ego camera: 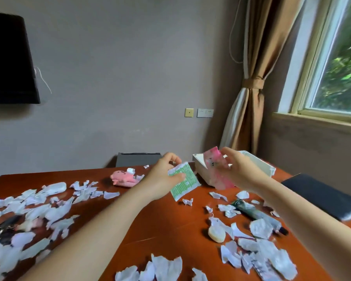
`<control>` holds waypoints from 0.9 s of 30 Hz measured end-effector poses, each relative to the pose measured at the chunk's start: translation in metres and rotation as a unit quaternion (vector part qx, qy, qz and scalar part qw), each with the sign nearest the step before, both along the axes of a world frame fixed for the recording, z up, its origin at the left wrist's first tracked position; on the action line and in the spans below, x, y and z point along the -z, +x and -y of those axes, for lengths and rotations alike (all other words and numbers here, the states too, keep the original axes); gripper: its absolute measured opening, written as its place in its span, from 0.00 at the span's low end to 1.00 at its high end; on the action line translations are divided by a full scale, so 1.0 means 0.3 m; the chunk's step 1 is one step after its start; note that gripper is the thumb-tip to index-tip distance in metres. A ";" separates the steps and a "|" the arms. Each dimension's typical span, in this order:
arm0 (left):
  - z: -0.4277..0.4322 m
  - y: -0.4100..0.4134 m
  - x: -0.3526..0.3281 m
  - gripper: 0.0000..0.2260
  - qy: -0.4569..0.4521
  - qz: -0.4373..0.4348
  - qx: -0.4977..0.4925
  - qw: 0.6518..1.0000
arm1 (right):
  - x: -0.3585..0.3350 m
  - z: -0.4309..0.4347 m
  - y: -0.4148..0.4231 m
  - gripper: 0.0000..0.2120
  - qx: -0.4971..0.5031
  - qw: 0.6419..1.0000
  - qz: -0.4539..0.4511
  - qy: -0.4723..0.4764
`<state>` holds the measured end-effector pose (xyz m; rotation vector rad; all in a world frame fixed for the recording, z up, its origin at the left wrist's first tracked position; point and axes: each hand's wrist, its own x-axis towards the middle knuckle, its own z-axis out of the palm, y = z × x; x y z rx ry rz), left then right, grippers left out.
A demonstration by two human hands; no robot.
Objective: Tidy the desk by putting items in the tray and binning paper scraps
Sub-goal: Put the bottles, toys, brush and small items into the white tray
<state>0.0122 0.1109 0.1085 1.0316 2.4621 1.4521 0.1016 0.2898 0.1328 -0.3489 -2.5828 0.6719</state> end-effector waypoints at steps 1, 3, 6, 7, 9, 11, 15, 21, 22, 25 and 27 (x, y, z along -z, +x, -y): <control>-0.047 -0.001 -0.006 0.10 -0.002 0.012 0.023 1.000 | 0.000 -0.047 -0.002 0.13 0.009 1.000 0.002 0.005; -0.136 -0.011 -0.016 0.18 -0.010 0.024 0.063 0.998 | -0.002 -0.136 -0.008 0.14 0.025 1.000 0.007 0.012; -0.264 -0.047 -0.009 0.25 -0.018 0.027 0.117 0.993 | -0.007 -0.264 -0.035 0.16 0.036 0.999 0.011 0.003; -0.296 -0.061 -0.004 0.25 -0.026 0.023 0.126 0.991 | -0.009 -0.299 -0.048 0.16 0.042 0.999 0.012 0.000; -0.386 -0.093 0.013 0.21 -0.042 0.005 0.125 0.991 | -0.006 -0.384 -0.079 0.17 0.062 0.998 0.012 -0.008; -0.469 -0.129 0.022 0.13 -0.047 -0.010 0.098 0.994 | 0.009 -0.462 -0.119 0.16 0.073 0.997 0.013 -0.017; -0.634 -0.214 0.036 0.03 0.002 -0.034 0.030 0.999 | 0.048 -0.566 -0.201 0.17 0.062 0.997 0.021 -0.048; -0.807 -0.334 0.077 0.02 0.005 -0.049 -0.070 0.996 | 0.138 -0.668 -0.323 0.15 0.080 0.994 0.041 -0.066; -0.822 -0.352 0.092 0.01 0.001 -0.039 -0.082 0.996 | 0.157 -0.681 -0.340 0.15 0.082 0.993 0.045 -0.065; -0.863 -0.393 0.154 0.07 -0.014 -0.003 -0.108 0.994 | 0.217 -0.708 -0.380 0.15 0.083 0.993 0.058 -0.062; -0.887 -0.405 0.190 0.09 -0.055 0.002 -0.118 0.991 | 0.253 -0.719 -0.400 0.16 0.086 0.992 0.073 -0.053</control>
